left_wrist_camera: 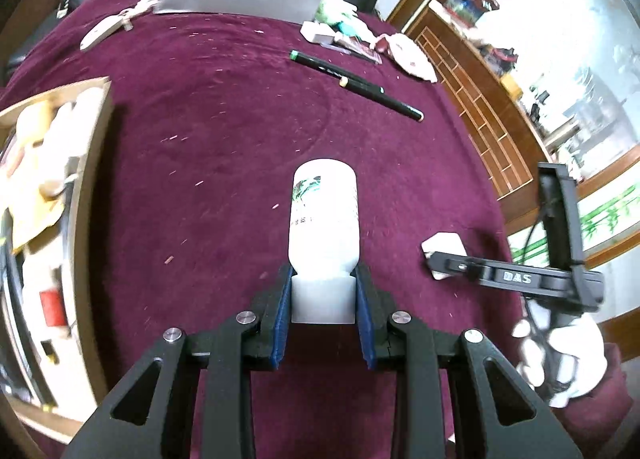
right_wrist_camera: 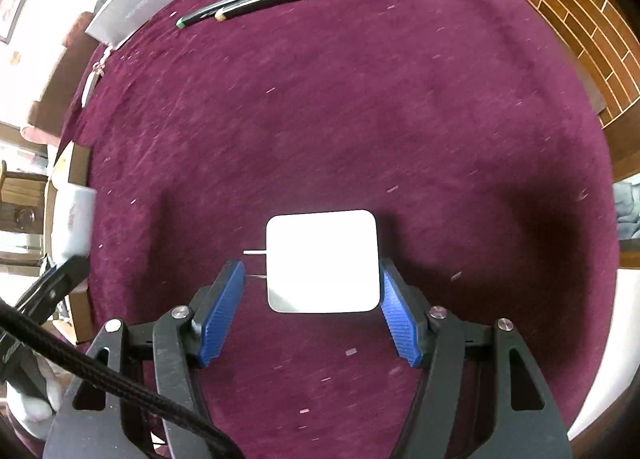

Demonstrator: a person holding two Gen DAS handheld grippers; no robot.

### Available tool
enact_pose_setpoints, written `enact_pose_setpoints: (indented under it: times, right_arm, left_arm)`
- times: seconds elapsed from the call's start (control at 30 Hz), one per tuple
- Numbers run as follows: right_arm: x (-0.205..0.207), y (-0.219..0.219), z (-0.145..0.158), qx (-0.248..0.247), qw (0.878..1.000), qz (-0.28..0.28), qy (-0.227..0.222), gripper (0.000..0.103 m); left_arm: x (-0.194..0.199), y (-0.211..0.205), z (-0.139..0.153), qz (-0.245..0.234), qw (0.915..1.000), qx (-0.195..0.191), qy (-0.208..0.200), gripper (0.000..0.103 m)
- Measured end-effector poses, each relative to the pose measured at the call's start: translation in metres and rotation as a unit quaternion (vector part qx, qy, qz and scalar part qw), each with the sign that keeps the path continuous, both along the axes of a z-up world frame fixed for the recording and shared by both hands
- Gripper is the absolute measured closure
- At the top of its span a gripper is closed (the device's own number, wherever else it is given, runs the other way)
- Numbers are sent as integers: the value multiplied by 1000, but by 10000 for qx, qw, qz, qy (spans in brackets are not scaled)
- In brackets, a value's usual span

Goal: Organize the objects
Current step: 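Carry the bottle and charger over the box with both grippers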

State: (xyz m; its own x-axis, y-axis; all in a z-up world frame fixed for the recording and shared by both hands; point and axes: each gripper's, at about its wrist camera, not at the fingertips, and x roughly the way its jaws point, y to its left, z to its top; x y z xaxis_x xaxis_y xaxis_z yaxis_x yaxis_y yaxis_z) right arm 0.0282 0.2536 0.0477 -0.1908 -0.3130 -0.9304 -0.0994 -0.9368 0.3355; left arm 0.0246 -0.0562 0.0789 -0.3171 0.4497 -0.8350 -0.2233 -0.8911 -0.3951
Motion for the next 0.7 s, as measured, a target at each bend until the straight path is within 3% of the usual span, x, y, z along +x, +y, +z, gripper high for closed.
enact_pose_setpoints:
  times: [0.33, 0.7]
  right_arm:
    - [10, -70, 16, -220, 9988, 403, 158, 37]
    - [5, -155, 45, -302, 9920, 1160, 401, 37]
  left_arm:
    - [34, -94, 13, 694, 9974, 144, 99, 78]
    - [65, -176, -6, 1262, 9919, 152, -55, 78]
